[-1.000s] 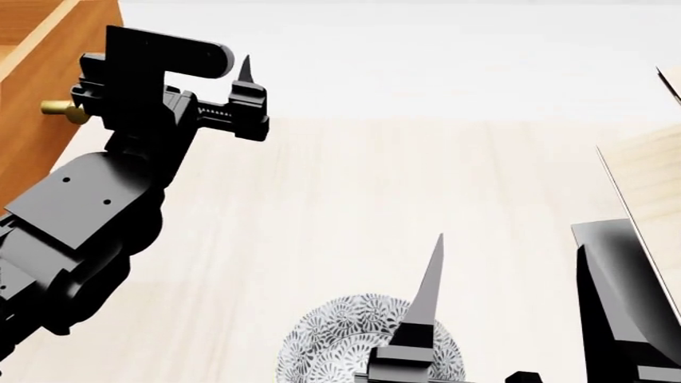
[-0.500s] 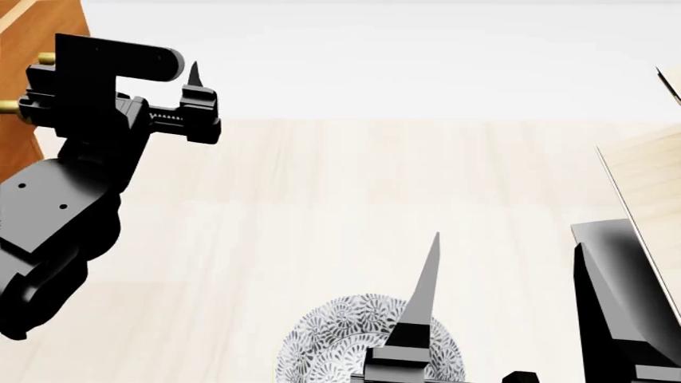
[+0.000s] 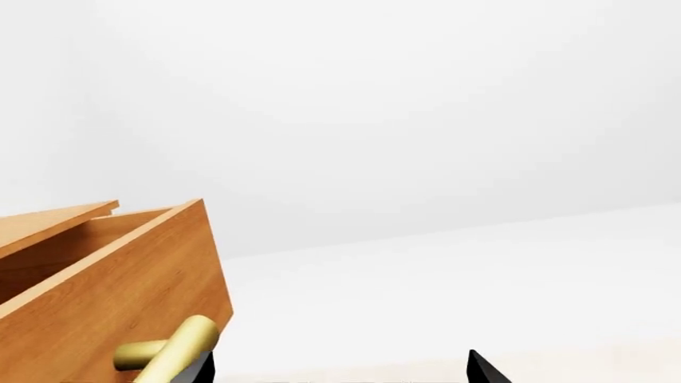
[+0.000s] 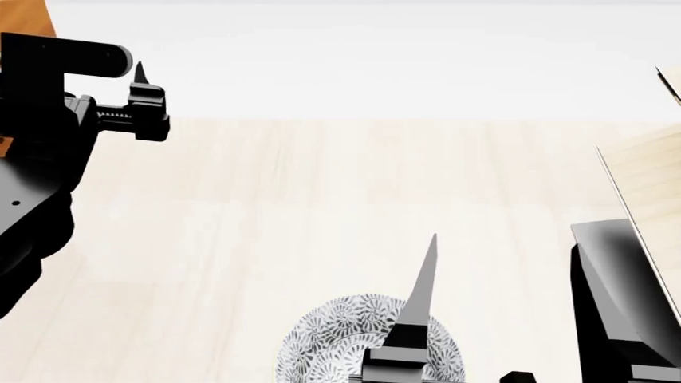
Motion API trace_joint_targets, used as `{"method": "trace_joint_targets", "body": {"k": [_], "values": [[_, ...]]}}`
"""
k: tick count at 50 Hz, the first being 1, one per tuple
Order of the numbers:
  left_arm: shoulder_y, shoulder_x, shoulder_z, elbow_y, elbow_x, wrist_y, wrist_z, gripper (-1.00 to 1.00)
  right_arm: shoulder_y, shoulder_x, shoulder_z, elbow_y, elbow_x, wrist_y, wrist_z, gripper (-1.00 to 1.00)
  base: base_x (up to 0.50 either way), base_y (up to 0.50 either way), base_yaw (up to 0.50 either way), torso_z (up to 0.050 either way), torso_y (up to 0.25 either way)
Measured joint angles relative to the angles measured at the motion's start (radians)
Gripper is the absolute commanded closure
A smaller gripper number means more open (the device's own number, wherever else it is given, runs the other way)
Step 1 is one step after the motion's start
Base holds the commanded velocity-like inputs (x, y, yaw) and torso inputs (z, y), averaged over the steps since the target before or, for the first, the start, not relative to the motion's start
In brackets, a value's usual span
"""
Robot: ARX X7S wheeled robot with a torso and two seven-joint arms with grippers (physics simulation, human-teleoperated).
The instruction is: Close the top drawer of the cabinet.
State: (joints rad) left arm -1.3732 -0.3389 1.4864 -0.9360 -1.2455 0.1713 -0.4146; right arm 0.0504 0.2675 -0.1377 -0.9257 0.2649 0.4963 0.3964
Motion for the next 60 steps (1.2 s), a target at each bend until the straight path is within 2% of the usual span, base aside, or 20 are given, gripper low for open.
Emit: {"method": "trace_joint_targets", "body": {"k": [60], "values": [[0.004, -0.170, -0.020, 0.020, -0.005, -0.057, -0.064, -1.00, 0.002, 0.037, -0.037, 0.030, 0.017, -0.033, 0.039, -1.00, 0.00, 0.00, 0.00, 0.000, 0.000]]}}
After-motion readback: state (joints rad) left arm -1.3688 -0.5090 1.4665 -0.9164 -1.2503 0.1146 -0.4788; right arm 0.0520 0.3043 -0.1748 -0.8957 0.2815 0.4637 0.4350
